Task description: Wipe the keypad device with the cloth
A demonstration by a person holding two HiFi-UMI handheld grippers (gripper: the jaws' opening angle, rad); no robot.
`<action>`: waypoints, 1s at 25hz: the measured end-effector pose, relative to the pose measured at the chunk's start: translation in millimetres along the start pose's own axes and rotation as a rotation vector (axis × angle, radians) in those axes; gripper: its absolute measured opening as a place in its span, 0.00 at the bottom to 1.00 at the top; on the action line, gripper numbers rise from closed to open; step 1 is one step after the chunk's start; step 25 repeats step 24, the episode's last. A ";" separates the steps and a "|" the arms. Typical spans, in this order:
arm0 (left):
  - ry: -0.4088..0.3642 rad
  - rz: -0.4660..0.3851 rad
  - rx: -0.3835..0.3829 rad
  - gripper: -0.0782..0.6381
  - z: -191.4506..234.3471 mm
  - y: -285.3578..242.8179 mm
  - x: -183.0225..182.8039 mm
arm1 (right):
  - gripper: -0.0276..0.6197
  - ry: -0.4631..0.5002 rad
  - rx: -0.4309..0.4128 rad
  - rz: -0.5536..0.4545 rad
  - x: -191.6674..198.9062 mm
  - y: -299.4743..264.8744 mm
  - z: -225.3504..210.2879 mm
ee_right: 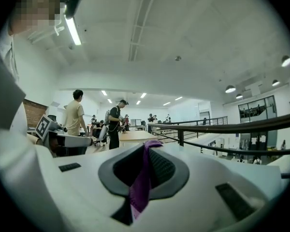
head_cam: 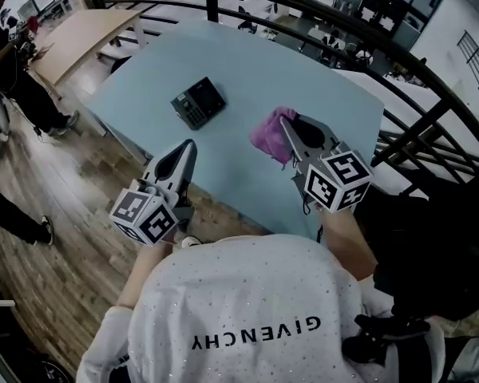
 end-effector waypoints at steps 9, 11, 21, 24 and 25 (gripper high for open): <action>0.035 0.019 -0.083 0.11 -93.4 8.0 55.3 | 0.08 -0.057 -0.055 0.047 61.7 89.4 -32.8; 0.030 0.021 -0.105 0.11 -101.2 13.0 57.5 | 0.08 -0.056 -0.069 0.049 67.1 97.9 -32.7; 0.025 0.038 -0.170 0.11 -123.5 25.5 67.9 | 0.08 -0.067 -0.130 0.056 82.6 110.4 -29.1; 0.023 0.040 -0.184 0.11 -124.5 29.2 69.5 | 0.08 -0.050 -0.140 0.064 84.8 111.1 -29.8; 0.023 0.040 -0.184 0.11 -124.5 29.2 69.5 | 0.08 -0.050 -0.140 0.064 84.8 111.1 -29.8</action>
Point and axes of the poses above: the fingertips, and each gripper's own axes: y backward along the fingers, z to its left, x out of its underside, the point moved 5 cm from there along y, backward along the fingers
